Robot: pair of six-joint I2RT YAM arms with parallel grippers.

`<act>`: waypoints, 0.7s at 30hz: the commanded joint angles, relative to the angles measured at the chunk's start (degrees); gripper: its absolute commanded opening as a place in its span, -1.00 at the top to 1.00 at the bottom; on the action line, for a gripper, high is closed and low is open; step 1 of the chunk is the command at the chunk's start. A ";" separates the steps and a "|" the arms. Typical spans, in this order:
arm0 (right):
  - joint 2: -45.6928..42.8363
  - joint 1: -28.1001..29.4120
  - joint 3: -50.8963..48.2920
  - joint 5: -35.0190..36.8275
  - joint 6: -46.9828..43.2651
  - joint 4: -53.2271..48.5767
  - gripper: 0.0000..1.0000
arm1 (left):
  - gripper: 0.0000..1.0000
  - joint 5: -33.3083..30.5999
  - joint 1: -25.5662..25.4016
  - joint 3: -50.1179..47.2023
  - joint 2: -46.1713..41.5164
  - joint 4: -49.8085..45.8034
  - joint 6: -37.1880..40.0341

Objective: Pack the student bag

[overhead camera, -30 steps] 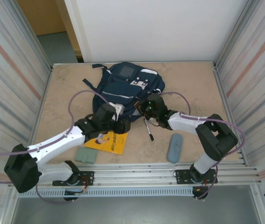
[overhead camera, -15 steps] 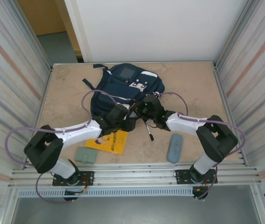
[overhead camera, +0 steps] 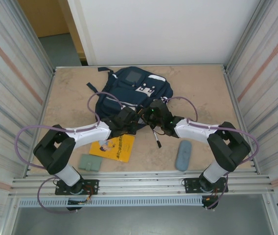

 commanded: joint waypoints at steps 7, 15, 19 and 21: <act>-2.56 -4.85 1.77 -10.57 -9.03 -0.43 0.73 | 1.00 6.07 3.20 -0.94 -10.87 -4.25 5.68; -0.70 -14.70 1.50 -21.97 -15.78 -1.34 0.67 | 1.00 12.90 14.55 -8.89 -22.75 -6.06 7.07; 1.84 -20.14 3.93 -31.93 -19.34 -1.95 0.62 | 1.00 11.68 16.96 -11.09 -29.43 -8.34 8.83; 2.89 -22.18 4.31 -34.25 -20.78 -1.81 0.62 | 1.00 11.22 18.72 -11.36 -31.65 -11.03 9.34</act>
